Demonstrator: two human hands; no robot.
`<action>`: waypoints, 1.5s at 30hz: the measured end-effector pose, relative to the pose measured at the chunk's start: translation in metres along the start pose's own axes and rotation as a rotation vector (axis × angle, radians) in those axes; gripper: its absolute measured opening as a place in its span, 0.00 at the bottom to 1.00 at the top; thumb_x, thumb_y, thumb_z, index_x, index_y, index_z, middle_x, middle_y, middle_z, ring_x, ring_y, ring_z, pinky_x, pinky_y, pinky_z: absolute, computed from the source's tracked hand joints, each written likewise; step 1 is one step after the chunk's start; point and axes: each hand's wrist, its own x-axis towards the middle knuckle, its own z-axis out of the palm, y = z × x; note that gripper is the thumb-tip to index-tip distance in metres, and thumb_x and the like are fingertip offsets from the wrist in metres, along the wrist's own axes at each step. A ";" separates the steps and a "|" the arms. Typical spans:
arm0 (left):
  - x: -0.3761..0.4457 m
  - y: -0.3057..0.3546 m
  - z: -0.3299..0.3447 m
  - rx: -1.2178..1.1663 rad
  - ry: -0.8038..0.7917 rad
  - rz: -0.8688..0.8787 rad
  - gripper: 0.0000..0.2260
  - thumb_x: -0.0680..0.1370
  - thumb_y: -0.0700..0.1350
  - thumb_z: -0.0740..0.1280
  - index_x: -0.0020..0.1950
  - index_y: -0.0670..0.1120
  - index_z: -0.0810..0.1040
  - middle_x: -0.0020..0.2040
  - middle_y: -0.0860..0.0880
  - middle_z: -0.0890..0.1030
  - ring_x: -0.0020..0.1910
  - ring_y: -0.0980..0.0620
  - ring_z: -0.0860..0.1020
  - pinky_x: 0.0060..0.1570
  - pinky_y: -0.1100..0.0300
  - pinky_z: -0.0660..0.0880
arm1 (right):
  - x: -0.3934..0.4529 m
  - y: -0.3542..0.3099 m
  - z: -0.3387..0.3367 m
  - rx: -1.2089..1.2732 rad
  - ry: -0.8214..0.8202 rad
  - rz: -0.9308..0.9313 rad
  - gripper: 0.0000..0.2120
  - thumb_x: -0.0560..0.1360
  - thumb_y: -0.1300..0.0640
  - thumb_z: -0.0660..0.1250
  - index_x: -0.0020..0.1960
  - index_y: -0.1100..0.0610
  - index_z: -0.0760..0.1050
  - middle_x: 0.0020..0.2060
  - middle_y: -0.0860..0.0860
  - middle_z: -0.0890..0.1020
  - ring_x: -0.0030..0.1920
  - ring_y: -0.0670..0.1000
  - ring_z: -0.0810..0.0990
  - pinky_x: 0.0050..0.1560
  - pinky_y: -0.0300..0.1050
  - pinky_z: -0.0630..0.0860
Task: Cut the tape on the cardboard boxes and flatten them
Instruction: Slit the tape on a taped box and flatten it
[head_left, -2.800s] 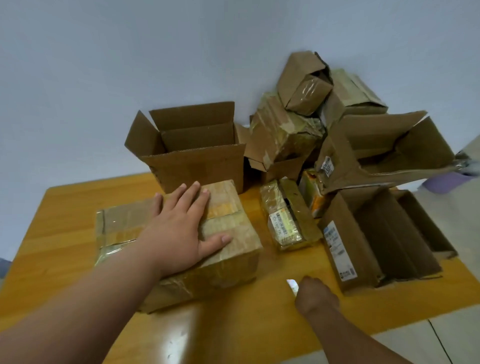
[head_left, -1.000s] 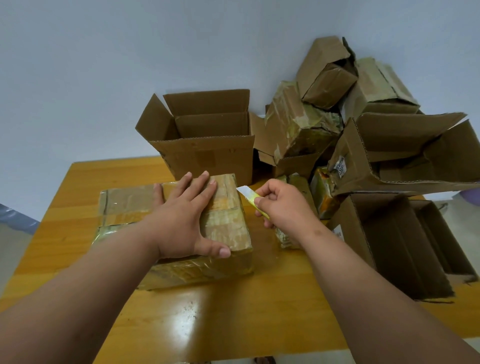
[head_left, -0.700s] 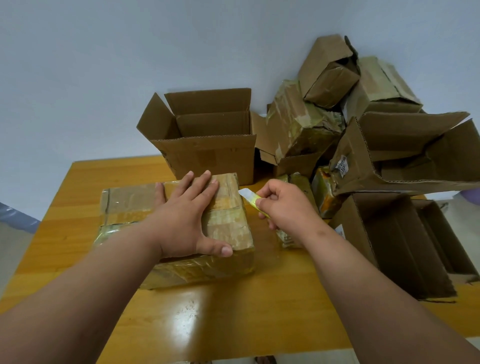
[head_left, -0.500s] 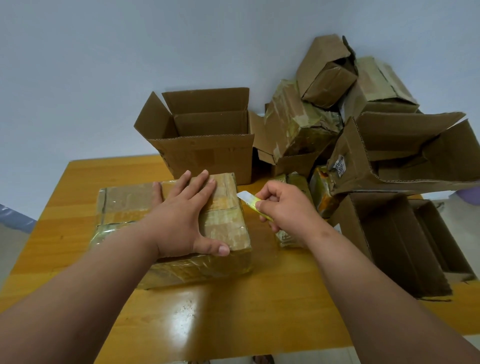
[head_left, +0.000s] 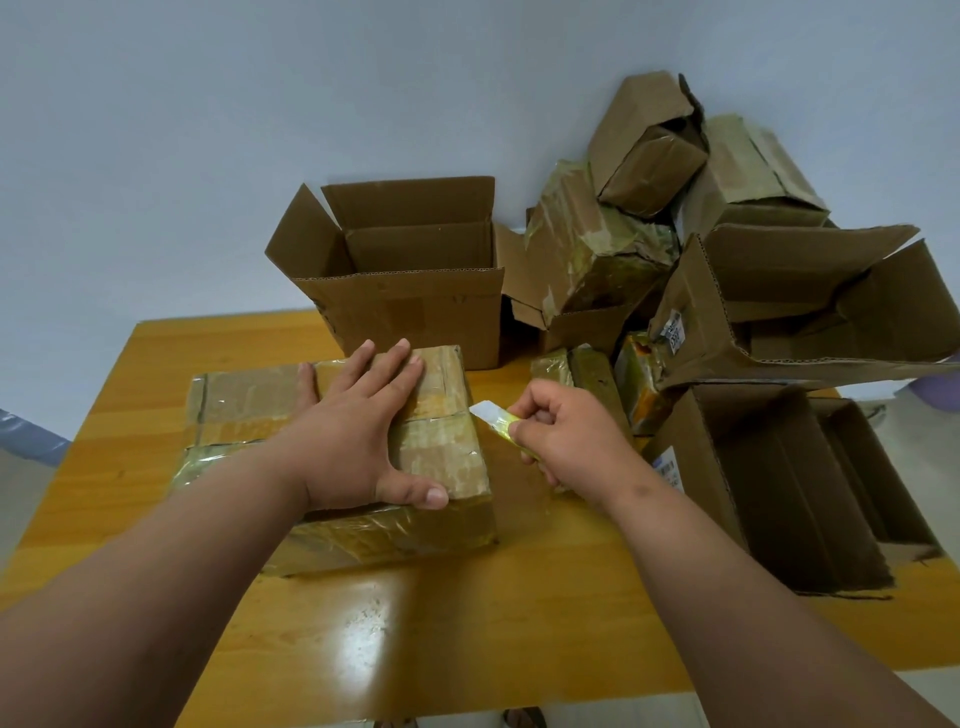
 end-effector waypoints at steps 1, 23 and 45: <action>0.000 0.000 0.000 -0.005 0.000 0.000 0.65 0.49 0.88 0.48 0.78 0.58 0.31 0.77 0.60 0.30 0.75 0.53 0.28 0.70 0.33 0.30 | -0.002 0.000 0.000 0.003 -0.007 -0.003 0.05 0.77 0.64 0.66 0.43 0.57 0.76 0.23 0.46 0.74 0.26 0.45 0.73 0.26 0.41 0.69; -0.011 0.002 -0.012 -0.200 0.081 -0.012 0.61 0.54 0.85 0.57 0.79 0.60 0.37 0.78 0.60 0.33 0.76 0.53 0.29 0.75 0.39 0.36 | -0.017 -0.003 -0.026 0.143 0.127 0.033 0.07 0.76 0.65 0.65 0.45 0.54 0.77 0.34 0.52 0.79 0.32 0.49 0.76 0.26 0.41 0.72; -0.115 -0.139 0.010 -0.666 0.027 -0.309 0.62 0.49 0.76 0.72 0.79 0.65 0.48 0.80 0.60 0.53 0.78 0.54 0.55 0.76 0.46 0.55 | 0.026 -0.121 0.141 -0.767 -0.194 -0.692 0.12 0.80 0.52 0.62 0.62 0.44 0.76 0.57 0.45 0.80 0.59 0.51 0.76 0.58 0.50 0.70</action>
